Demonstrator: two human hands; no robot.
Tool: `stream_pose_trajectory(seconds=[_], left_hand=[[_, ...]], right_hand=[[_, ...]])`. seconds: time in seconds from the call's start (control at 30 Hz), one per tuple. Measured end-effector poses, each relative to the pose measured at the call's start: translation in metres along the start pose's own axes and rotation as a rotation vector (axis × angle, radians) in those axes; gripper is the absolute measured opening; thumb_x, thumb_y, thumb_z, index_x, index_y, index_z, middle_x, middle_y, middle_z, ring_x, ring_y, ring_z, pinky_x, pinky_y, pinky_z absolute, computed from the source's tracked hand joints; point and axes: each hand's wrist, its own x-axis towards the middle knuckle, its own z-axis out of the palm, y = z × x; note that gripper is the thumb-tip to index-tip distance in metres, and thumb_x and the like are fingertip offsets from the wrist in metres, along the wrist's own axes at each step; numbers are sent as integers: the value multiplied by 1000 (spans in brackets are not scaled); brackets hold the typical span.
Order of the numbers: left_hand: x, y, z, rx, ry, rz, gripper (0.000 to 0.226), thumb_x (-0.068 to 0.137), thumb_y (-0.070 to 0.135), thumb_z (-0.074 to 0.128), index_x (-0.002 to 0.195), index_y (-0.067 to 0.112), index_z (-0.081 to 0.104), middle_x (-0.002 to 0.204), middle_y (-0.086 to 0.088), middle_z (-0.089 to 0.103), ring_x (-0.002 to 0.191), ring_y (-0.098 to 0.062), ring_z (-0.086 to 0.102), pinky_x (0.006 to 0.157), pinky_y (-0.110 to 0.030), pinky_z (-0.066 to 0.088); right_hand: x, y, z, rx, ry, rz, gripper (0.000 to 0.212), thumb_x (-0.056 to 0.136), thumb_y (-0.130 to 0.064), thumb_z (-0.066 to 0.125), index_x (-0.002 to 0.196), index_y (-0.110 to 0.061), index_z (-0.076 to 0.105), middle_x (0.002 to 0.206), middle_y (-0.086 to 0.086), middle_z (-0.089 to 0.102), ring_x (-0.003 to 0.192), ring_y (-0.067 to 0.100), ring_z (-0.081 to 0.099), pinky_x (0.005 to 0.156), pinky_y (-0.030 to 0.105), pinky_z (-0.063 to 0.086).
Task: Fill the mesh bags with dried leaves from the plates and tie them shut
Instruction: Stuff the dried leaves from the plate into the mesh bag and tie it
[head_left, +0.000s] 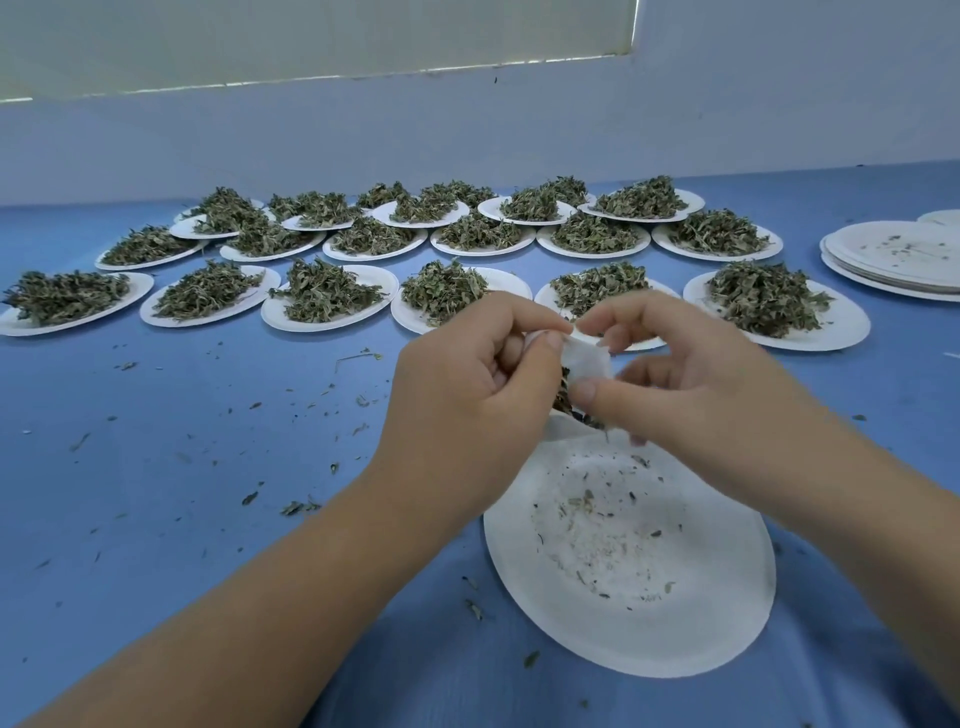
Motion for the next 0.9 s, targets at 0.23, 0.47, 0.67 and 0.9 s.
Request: stream_pose_trajectory(seconds=[0.23, 0.47, 0.67, 0.9], left_hand=[[-3, -1, 3, -11, -61, 29, 15, 88, 18, 57, 85, 27, 68, 57, -4, 47, 48, -4, 42, 45, -11, 33], [1, -5, 4, -40, -83, 17, 13, 88, 15, 56, 86, 19, 68, 56, -6, 44, 48, -4, 38, 48, -12, 31], [5, -10, -7, -73, -42, 0, 14, 85, 15, 56, 84, 16, 69, 58, -7, 48, 49, -3, 40, 51, -7, 31], [13, -19, -13, -92, 2, -70, 13, 92, 13, 59, 85, 21, 67, 58, 0, 52, 48, -1, 46, 45, -15, 42]], right_hand=[[5, -1, 10, 298, -210, 204, 33, 82, -11, 69, 110, -28, 68, 99, 7, 63, 61, 8, 62, 60, 24, 54], [34, -15, 8, 56, -305, 144, 11, 76, -3, 60, 80, -13, 63, 62, -4, 58, 50, 5, 56, 53, 25, 51], [59, -25, 29, -309, -203, 29, 23, 76, -4, 53, 61, -21, 53, 54, -4, 57, 38, 4, 52, 37, 17, 40], [59, -8, 34, -39, -205, 78, 8, 83, -22, 63, 86, -24, 70, 78, 7, 63, 57, 18, 62, 46, 26, 50]])
